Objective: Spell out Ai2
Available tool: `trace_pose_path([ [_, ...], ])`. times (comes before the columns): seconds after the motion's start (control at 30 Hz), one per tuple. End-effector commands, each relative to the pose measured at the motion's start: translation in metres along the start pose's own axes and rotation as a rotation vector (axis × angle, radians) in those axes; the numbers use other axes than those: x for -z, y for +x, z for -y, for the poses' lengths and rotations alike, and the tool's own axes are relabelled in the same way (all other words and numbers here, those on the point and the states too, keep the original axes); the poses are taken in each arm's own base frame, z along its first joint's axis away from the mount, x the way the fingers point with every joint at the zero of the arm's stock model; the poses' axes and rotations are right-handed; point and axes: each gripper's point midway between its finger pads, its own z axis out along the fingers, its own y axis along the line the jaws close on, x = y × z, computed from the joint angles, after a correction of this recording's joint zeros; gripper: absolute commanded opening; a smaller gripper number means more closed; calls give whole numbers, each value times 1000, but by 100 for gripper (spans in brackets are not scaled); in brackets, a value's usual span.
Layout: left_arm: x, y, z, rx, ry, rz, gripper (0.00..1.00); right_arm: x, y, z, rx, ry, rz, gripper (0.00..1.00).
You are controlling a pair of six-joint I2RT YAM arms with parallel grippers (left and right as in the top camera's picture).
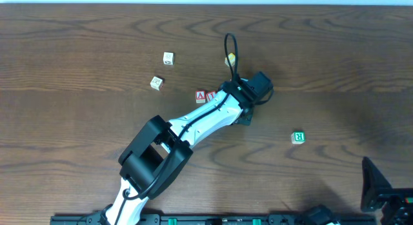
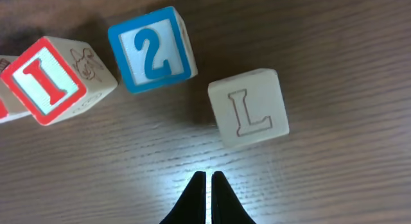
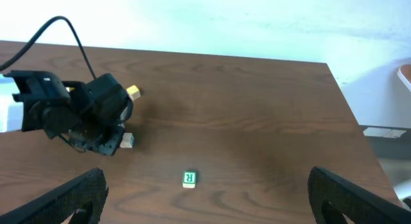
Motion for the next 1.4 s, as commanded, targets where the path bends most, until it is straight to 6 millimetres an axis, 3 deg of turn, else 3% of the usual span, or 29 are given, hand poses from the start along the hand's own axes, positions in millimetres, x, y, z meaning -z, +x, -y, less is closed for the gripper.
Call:
trace_pose_path([
  [0.0,0,-9,-9,14,-49,47,6,6,-8,2,-18,-4,30,99],
  [0.27,-5,-17,-20,31,-68,64,6,14,-11,4,-19,-11,52,99],
  [1.1,-26,-4,-11,26,-23,-1,6,14,-11,4,-15,-10,51,99],
  [1.37,-30,-10,-8,31,-13,24,6,14,-11,4,-15,-10,52,99],
])
